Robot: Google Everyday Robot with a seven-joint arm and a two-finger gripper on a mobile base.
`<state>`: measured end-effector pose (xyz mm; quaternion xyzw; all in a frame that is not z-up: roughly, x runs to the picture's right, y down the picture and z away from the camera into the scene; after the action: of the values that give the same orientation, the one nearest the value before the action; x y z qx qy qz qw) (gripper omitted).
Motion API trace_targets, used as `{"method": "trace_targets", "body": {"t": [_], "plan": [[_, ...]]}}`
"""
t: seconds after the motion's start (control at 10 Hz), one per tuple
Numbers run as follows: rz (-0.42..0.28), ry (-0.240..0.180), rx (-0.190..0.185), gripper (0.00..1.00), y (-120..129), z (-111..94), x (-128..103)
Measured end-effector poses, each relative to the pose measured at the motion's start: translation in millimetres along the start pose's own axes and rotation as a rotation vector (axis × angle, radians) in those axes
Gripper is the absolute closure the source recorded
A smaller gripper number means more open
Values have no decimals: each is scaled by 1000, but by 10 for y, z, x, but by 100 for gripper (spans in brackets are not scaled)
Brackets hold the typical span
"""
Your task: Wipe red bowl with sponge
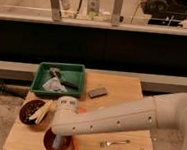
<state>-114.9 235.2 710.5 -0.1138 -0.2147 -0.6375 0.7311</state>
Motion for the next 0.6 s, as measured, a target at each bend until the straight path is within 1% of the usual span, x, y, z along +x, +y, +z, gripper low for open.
{"method": "trace_targets", "body": {"t": [0.1, 0.2, 0.4, 0.6], "plan": [[0, -1, 1, 67, -6, 8, 76], [-11, -1, 9, 67, -67, -9, 84], [-47, -6, 35, 67, -254, -39, 43], [-75, -22, 58, 67, -364, -42, -38]]}}
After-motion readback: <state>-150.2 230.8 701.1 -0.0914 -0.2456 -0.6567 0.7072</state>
